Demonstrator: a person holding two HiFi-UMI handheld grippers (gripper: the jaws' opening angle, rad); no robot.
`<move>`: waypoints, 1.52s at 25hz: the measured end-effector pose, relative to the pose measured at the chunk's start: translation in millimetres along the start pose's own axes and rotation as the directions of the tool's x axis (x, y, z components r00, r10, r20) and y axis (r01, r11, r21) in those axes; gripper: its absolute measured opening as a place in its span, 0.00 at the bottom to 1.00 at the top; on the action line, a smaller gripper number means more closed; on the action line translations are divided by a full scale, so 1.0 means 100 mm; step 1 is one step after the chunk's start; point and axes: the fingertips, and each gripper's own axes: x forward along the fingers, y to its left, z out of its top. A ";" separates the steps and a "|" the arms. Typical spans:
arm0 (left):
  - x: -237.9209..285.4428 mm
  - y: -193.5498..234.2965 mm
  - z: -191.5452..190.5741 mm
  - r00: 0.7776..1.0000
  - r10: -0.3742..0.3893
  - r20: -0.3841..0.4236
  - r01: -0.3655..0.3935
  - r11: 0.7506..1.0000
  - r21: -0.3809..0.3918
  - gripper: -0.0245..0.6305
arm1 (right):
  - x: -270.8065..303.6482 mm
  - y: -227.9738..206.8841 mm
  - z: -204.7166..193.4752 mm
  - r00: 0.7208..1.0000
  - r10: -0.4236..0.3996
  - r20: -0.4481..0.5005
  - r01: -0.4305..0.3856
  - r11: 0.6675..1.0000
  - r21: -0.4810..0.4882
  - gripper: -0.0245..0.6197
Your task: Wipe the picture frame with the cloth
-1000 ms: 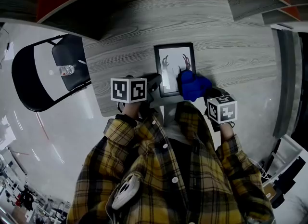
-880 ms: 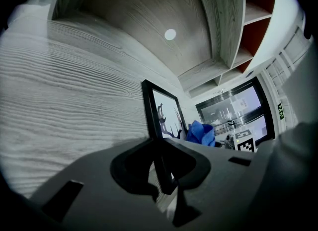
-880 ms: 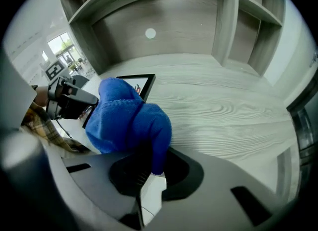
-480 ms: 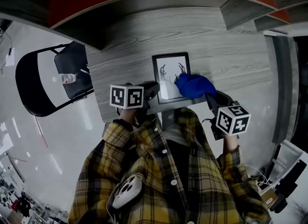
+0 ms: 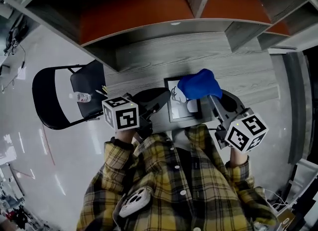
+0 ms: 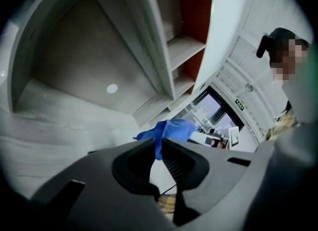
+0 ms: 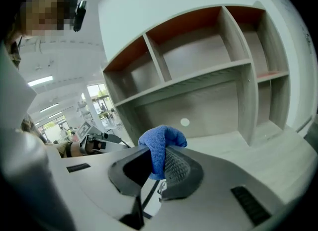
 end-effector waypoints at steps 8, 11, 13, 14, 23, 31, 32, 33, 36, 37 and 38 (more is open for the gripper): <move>-0.33 -0.86 0.75 0.976 0.004 0.219 -0.073 0.949 0.308 0.04 | -0.06 0.65 0.85 0.965 0.146 0.217 -0.102 0.974 -0.203 0.10; -0.38 -1.07 0.88 0.970 0.064 0.234 -0.165 0.882 0.441 0.04 | -0.05 0.79 0.99 0.954 0.181 0.241 -0.122 0.963 -0.242 0.10; -0.41 -1.15 0.94 0.965 0.088 0.247 -0.203 0.847 0.490 0.04 | -0.04 0.85 1.02 0.951 0.194 0.241 -0.129 0.957 -0.261 0.10; -0.42 -1.18 0.96 0.963 0.094 0.253 -0.215 0.836 0.505 0.04 | -0.03 0.88 1.03 0.950 0.200 0.239 -0.133 0.953 -0.270 0.10; -0.44 -1.19 1.00 0.956 0.104 0.273 -0.232 0.841 0.489 0.04 | 0.01 1.02 1.06 0.949 0.232 0.216 -0.156 0.935 -0.318 0.10; -0.43 -1.12 0.96 0.956 0.120 0.268 -0.237 0.853 0.465 0.04 | 0.02 0.98 0.99 0.953 0.221 0.207 -0.151 0.939 -0.309 0.10; -0.42 -1.12 0.96 0.956 0.120 0.267 -0.237 0.853 0.465 0.04 | 0.02 0.98 0.98 0.954 0.220 0.206 -0.150 0.939 -0.308 0.10; -0.43 -1.11 0.96 0.956 0.121 0.266 -0.237 0.853 0.465 0.04 | 0.02 0.98 0.98 0.954 0.218 0.205 -0.149 0.940 -0.308 0.10; -0.43 -1.09 0.96 0.956 0.121 0.266 -0.237 0.853 0.465 0.04 | 0.03 0.97 0.96 0.955 0.215 0.204 -0.147 0.942 -0.302 0.10; -0.44 -1.08 0.96 0.956 0.119 0.269 -0.237 0.854 0.463 0.04 | 0.03 0.97 0.95 0.956 0.214 0.203 -0.147 0.943 -0.300 0.10; -0.44 -1.07 0.97 0.955 0.117 0.272 -0.237 0.856 0.460 0.04 | 0.04 0.96 0.93 0.956 0.213 0.201 -0.148 0.943 -0.298 0.10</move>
